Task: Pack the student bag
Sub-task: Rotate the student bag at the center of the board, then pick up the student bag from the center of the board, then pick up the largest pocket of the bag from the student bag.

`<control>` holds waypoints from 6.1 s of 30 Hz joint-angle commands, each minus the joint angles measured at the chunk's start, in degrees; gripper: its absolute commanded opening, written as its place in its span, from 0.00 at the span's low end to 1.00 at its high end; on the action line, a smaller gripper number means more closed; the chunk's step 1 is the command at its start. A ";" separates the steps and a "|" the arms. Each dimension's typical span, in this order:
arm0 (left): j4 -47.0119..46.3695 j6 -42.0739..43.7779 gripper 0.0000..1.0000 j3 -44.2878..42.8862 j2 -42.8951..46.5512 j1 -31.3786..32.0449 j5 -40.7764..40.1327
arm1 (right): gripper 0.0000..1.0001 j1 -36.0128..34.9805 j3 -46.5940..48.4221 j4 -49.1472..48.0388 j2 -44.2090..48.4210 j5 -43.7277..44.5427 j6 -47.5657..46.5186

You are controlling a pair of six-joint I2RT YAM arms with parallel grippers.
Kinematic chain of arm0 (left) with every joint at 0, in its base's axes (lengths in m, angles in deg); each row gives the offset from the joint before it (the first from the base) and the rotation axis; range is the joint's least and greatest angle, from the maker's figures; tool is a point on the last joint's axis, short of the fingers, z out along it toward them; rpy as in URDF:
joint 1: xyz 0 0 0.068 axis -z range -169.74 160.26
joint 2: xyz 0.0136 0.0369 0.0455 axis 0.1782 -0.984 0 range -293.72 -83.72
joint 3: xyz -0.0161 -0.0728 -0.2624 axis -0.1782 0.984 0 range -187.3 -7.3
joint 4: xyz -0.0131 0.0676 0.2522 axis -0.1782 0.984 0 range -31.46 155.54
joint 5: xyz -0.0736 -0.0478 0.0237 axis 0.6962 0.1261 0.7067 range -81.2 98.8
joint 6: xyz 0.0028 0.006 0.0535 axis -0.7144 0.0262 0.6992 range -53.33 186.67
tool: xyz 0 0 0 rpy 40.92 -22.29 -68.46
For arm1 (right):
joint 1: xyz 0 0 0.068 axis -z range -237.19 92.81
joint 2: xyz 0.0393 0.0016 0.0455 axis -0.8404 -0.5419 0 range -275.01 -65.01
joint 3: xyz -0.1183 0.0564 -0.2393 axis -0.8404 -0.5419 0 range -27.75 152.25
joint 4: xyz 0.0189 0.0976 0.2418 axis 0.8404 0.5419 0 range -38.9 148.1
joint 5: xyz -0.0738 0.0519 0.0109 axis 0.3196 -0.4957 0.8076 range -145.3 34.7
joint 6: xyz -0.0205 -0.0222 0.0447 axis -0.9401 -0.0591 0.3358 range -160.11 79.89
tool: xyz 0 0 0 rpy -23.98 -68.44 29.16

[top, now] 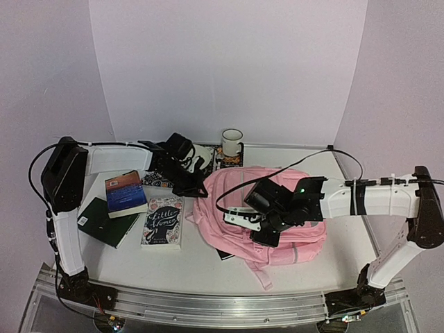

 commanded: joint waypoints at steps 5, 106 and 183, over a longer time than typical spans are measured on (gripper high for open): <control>-7.86 -4.29 0.01 4.73 4.70 -2.81 -3.60 | 0.50 0.11 -3.24 1.19 5.73 -2.83 17.20; -25.90 3.47 0.71 17.00 10.93 10.48 -5.02 | 0.94 17.10 14.68 -2.62 -17.13 1.87 52.02; -45.59 31.28 0.00 20.43 1.50 18.13 5.28 | 0.00 17.93 13.33 -7.56 -6.21 5.33 47.45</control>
